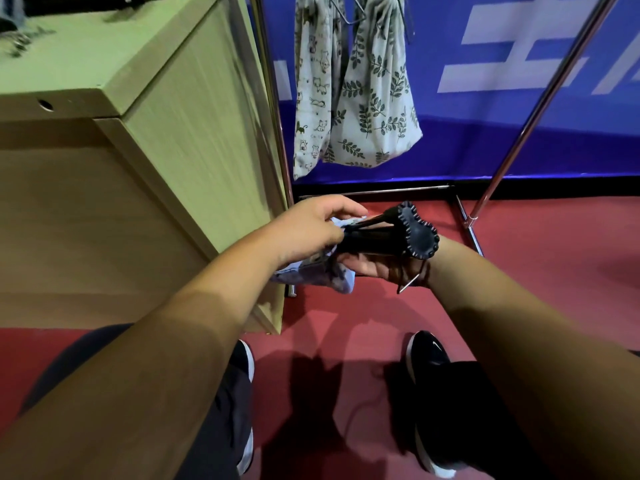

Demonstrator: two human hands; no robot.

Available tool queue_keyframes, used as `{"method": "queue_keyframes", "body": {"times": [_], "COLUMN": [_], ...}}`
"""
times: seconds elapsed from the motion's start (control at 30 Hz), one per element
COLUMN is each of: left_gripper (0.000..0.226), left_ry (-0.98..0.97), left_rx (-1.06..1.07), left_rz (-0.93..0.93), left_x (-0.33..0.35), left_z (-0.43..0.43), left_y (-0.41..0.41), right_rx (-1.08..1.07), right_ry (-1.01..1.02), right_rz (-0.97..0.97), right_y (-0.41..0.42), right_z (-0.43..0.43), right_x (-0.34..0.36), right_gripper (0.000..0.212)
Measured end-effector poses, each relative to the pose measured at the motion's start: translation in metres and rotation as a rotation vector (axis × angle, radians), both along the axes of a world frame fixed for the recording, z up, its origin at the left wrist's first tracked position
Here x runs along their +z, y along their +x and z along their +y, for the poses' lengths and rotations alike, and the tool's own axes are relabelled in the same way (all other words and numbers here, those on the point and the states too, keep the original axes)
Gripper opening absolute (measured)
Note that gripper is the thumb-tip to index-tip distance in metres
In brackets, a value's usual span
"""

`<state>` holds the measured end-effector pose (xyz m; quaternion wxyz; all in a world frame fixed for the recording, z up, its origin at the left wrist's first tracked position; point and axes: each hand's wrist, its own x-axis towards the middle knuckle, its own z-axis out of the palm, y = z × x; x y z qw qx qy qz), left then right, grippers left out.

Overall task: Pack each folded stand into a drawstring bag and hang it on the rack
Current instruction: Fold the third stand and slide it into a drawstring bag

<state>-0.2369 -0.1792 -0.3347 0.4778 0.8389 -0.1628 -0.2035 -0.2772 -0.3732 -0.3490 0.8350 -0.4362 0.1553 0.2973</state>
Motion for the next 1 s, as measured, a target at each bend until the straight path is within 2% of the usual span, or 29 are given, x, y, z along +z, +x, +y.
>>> {"method": "queue_keyframes", "body": {"times": [0.07,0.17,0.23,0.37,0.47,0.6,0.67,0.73,0.83,0.9,0.93,1.0], "left_gripper": [0.064,0.067,0.061,0.048,0.055,0.055,0.054,0.049,0.041,0.039,0.039,0.039], "left_ry": [0.046,0.050,0.031,0.085,0.020,-0.032,-0.002,-0.016,-0.025,0.013,0.034,0.080], "left_rx": [-0.078,-0.133,-0.164,-0.104,0.003,0.182,0.230,0.236,0.233,0.226,0.230,0.229], "left_rz": [-0.005,0.021,0.016,-0.220,-0.214,-0.150,-0.118,-0.106,-0.093,-0.097,-0.092,-0.072], "left_x": [0.001,-0.001,-0.003,-0.005,-0.008,-0.008,-0.003,-0.001,0.001,-0.001,-0.003,-0.005], "left_z": [-0.001,0.000,-0.001,-0.003,-0.001,0.003,0.001,0.000,-0.004,-0.005,-0.004,-0.002], "left_y": [-0.002,-0.004,-0.005,-0.001,0.001,0.002,0.002,0.001,-0.001,0.001,0.002,0.005], "right_rx": [0.050,0.128,0.161,0.177,0.218,0.300,0.352,0.381,0.429,0.313,0.226,0.098], "right_ry": [-0.036,-0.102,-0.164,-0.365,-0.629,-1.128,-1.266,-1.357,-1.377,-1.340,-1.301,-1.253], "right_rz": [-0.003,-0.036,-0.060,-0.041,-0.029,-0.039,-0.048,-0.053,0.006,-0.042,-0.082,-0.188], "right_y": [0.002,0.003,0.003,0.008,0.010,0.009,0.005,0.005,0.004,0.003,0.004,0.007], "right_z": [-0.002,-0.004,0.001,0.006,0.004,-0.001,0.000,0.003,0.002,-0.002,-0.004,-0.006], "right_x": [-0.009,-0.019,-0.016,-0.008,-0.009,-0.027,-0.035,-0.041,-0.039,-0.039,-0.039,-0.035], "right_gripper": [0.025,0.029,0.030,0.029,0.021,0.049,0.061,0.064,0.052,0.030,0.026,0.035]}}
